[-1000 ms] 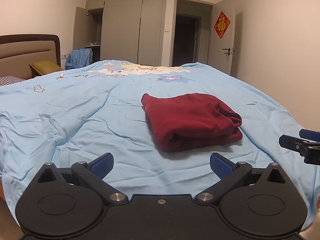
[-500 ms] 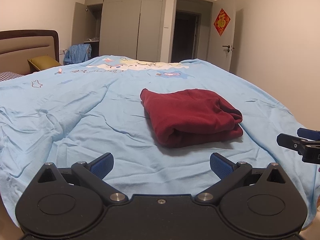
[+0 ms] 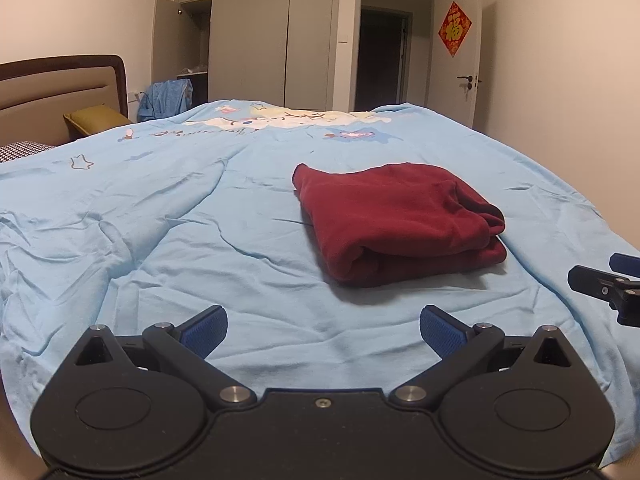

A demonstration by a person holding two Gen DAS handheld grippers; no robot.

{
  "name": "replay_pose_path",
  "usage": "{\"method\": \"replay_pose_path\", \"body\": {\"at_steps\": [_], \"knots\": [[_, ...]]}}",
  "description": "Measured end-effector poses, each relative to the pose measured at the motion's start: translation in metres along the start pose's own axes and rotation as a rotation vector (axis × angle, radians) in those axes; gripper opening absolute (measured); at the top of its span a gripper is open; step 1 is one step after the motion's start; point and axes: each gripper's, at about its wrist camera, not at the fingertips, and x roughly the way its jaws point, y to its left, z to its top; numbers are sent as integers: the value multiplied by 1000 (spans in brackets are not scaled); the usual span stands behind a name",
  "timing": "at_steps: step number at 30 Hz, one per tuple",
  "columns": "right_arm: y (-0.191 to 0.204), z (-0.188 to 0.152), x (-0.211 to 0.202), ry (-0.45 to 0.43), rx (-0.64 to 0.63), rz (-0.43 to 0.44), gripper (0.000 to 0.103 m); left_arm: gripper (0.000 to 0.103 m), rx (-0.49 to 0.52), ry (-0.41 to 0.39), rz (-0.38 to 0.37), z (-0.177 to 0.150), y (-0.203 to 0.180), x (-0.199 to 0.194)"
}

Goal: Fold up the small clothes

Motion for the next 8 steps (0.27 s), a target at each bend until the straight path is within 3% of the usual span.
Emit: {"method": "replay_pose_path", "body": {"at_steps": [8], "knots": [[-5, -1, 18, 29, 15, 3, 103, 102, 0, 31, -11, 2, 2, 14]]}}
